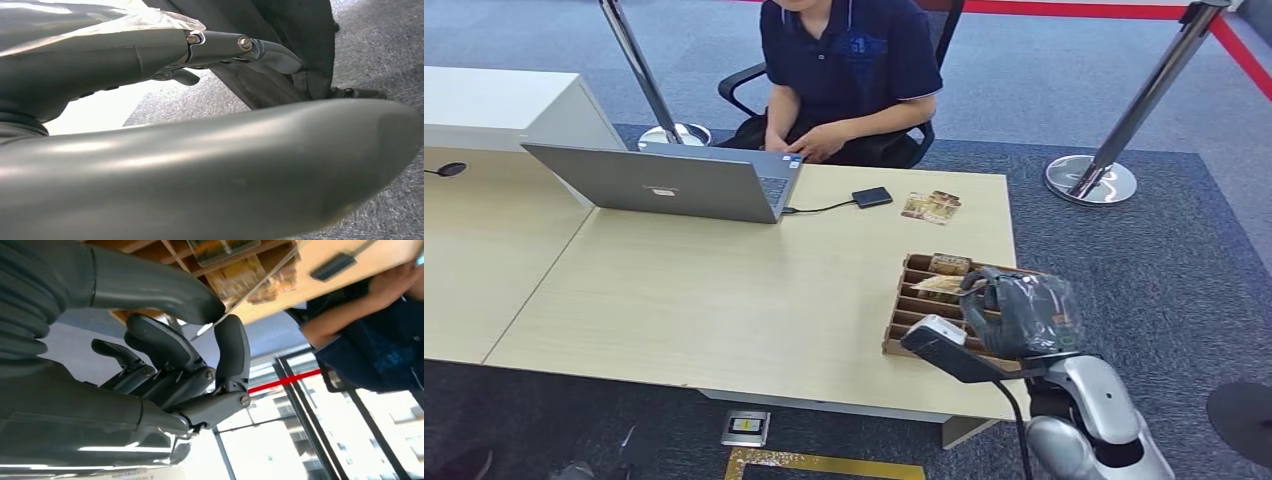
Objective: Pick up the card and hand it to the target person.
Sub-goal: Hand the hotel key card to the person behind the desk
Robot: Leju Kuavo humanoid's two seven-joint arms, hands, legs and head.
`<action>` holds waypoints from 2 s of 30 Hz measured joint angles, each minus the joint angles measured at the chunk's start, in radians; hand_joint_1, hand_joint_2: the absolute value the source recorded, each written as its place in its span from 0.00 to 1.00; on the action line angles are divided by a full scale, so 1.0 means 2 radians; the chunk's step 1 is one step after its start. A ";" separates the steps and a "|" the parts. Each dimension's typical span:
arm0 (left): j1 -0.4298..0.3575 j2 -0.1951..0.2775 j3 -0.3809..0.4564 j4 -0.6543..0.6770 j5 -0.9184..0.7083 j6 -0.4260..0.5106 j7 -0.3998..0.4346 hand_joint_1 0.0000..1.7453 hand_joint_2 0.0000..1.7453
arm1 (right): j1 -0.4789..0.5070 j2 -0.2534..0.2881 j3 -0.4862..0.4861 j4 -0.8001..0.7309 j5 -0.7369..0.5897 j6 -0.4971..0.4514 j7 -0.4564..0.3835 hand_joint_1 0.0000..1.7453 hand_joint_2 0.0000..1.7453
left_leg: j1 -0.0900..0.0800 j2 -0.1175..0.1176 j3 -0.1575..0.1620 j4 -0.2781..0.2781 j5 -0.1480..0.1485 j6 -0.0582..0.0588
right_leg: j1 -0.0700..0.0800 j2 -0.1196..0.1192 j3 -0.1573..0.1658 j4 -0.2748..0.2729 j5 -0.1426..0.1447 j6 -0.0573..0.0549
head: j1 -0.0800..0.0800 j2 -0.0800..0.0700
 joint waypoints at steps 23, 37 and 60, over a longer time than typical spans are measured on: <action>-0.003 0.000 0.000 0.000 0.000 0.007 0.008 0.00 0.00 | -0.228 0.125 0.027 0.249 -0.024 -0.028 0.028 0.99 1.00 | 0.000 0.000 0.000 0.000 0.001 0.000 | 0.000 0.000 0.000 0.001 0.001 0.000 | 0.000 0.000; -0.003 0.000 0.000 0.000 -0.003 0.006 0.011 0.00 0.00 | -0.299 0.166 0.026 0.417 0.098 -0.107 0.136 0.22 1.00 | 0.000 0.000 0.000 0.000 0.001 0.000 | 0.000 0.000 -0.001 0.001 0.001 -0.001 | 0.000 0.000; -0.002 0.000 0.000 0.000 0.008 0.005 0.012 0.00 0.00 | -0.218 0.150 -0.006 0.370 0.142 -0.185 0.132 0.00 0.00 | 0.000 0.000 -0.001 0.000 0.001 0.000 | 0.000 0.000 -0.001 0.000 0.001 0.000 | 0.000 0.000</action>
